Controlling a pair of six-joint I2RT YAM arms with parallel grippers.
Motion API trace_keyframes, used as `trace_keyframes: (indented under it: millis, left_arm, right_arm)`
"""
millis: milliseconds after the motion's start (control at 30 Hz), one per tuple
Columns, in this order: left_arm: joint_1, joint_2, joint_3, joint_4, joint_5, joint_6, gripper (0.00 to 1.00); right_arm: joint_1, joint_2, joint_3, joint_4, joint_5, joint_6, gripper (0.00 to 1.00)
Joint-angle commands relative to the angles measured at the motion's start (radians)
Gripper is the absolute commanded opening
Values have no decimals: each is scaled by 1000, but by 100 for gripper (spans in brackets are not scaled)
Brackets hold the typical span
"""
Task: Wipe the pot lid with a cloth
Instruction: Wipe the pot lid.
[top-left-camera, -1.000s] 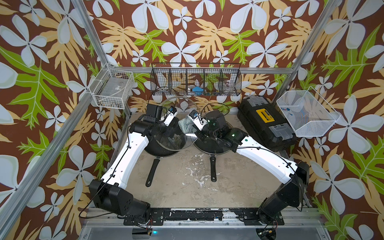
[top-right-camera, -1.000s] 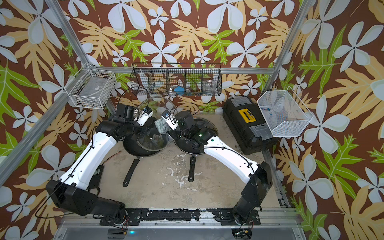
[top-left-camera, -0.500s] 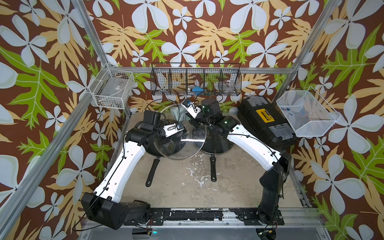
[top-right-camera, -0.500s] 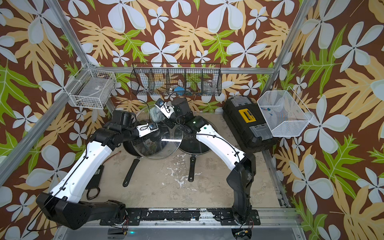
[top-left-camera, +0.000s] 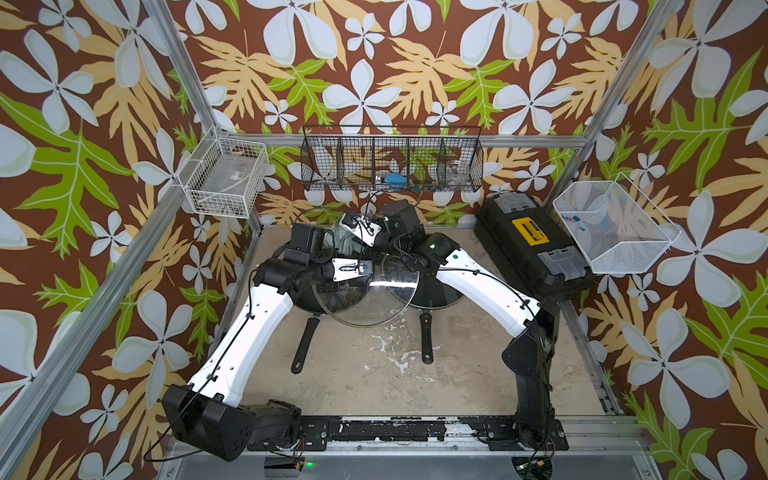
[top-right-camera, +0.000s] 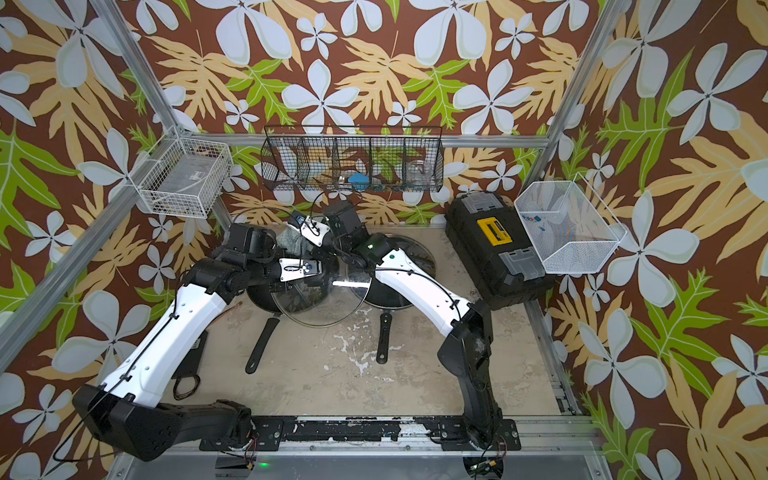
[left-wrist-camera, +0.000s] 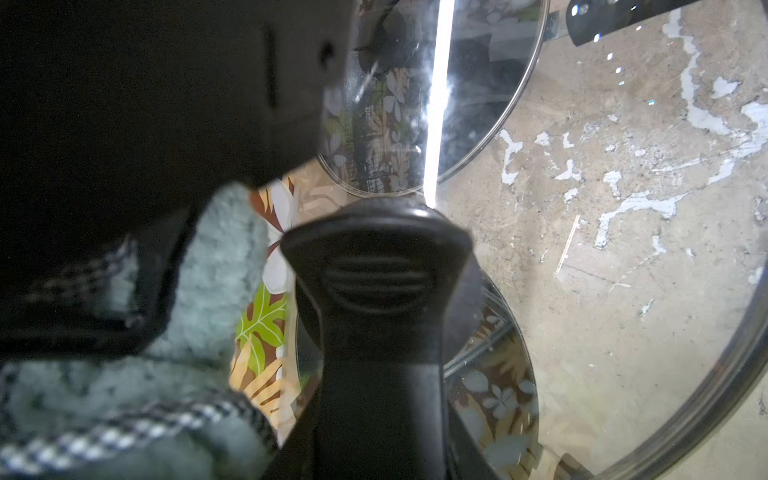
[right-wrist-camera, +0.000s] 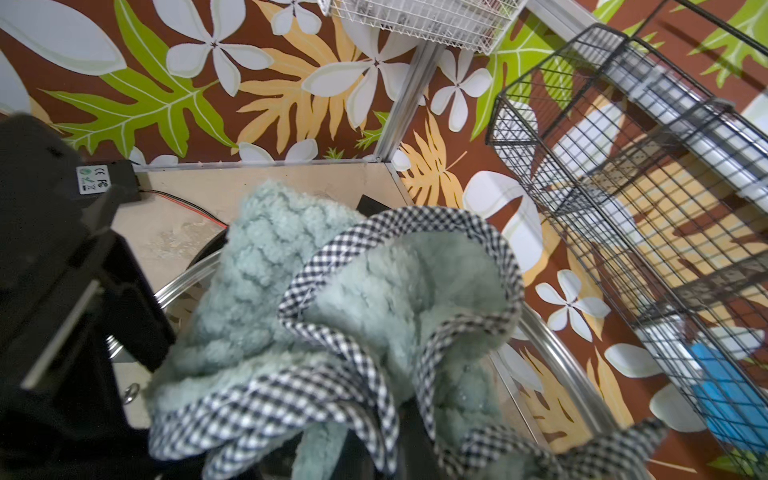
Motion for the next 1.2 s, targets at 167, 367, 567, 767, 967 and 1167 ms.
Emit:
trace_keyframes:
  millis: [167,367,567,767,967,1167]
  left_arm:
    - [-1,-25,-24,151,21,-165,0]
    - [0,-16,-17,183,-34,-320,0]
    - [0,21,10,199,-84,-413,0]
    - [0,53,44,199,-85,-498,0]
    - [0,45,26,196,-85,-467,0]
    - [0,20,-4,197,-76,-382,0]
  right_arm:
    - [-53,-206,-255,44,139,6,0]
    - [-36,-348,-447,11,136,39,0]
    - [54,-425,-563,6,126,115,0]
    - [129,-395,-618,99,57,218,0]
    - [82,-407,-630,107,91,221,0]
    - [-55,-420,-591,87,86,141,0]
